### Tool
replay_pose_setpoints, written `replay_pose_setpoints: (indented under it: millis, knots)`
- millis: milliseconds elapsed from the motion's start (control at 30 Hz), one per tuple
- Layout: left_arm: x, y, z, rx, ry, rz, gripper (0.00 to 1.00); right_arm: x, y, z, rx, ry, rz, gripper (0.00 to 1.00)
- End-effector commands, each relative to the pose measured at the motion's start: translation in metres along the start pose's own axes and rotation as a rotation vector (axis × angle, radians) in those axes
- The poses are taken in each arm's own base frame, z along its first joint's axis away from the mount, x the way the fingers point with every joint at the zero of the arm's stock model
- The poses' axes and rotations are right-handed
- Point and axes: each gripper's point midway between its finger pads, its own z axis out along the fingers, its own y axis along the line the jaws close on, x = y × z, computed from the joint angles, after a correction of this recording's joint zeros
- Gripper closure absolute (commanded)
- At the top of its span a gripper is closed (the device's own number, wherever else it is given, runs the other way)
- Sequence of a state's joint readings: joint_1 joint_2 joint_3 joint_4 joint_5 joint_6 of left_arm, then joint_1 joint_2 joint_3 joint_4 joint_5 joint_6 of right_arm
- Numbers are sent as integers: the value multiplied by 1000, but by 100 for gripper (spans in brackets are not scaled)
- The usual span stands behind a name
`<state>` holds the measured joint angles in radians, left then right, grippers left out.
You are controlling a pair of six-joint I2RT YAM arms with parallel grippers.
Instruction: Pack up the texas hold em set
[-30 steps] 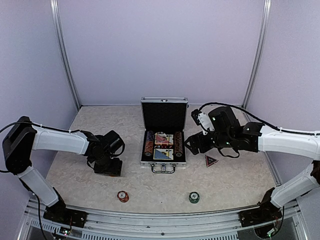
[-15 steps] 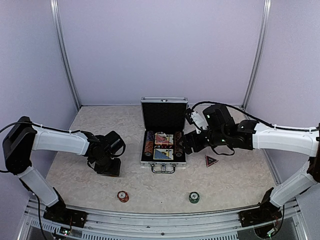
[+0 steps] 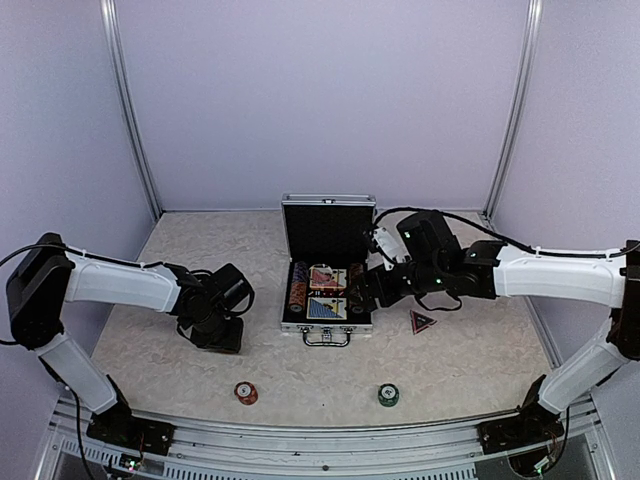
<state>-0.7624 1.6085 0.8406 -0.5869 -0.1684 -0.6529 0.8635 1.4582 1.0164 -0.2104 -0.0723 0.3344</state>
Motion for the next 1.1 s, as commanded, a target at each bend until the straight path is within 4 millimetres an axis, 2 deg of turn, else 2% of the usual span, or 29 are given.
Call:
replay_pose_setpoints:
  millis: [0, 367, 667, 833, 1067]
  knots:
    - [24, 0, 12, -15, 81, 50, 56, -13, 13, 0, -42, -31, -2, 15]
    - [0, -3, -6, -18, -9, 65, 56, -12, 22, 11, -96, 0, 11, 15]
    - [-14, -13, -24, 19, -71, 82, 55, -15, 33, 29, -142, 64, 57, 15]
    - [-20, -18, -33, 39, -104, 92, 55, -19, 40, 35, -184, 74, 86, 15]
    - [-20, -18, -36, 46, -120, 96, 55, -24, 51, 41, -239, 84, 110, 16]
